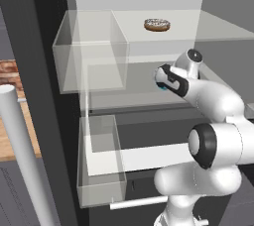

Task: Take the donut and cupcake from the fridge and place them on the empty tray on the dining counter.

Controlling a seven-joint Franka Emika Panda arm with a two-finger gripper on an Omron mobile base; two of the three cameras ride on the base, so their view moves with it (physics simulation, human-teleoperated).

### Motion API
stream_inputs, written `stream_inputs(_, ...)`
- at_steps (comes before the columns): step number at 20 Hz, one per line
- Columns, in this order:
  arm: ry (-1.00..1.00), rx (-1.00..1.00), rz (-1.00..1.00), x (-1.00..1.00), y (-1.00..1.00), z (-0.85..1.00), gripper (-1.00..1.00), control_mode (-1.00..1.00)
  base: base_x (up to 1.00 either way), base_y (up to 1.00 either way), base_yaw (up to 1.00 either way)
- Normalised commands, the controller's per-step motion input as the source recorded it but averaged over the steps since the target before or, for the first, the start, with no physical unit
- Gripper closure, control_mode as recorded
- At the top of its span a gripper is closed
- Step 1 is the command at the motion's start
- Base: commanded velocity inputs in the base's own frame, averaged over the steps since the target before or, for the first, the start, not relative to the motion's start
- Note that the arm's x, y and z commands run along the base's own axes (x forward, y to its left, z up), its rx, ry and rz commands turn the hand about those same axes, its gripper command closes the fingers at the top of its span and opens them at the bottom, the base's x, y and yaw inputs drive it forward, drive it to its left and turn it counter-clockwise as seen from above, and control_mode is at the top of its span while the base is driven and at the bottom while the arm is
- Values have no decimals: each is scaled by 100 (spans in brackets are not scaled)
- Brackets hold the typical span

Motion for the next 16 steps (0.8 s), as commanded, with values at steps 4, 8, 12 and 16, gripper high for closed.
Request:
stream_inputs(4, 0, 0, 0, 32, 0, -23, -100, -100, 0, 0, 0)
stream_inputs(8, 0, 4, 0, 12, 0, -33, -100, -100, 0, 0, 0)
stream_inputs(12, 1, 4, 0, 9, 0, -29, 100, -100, 0, 0, 0)
stream_inputs(16, 0, 5, 0, 1, 0, -27, 100, -100, 0, 0, 0)
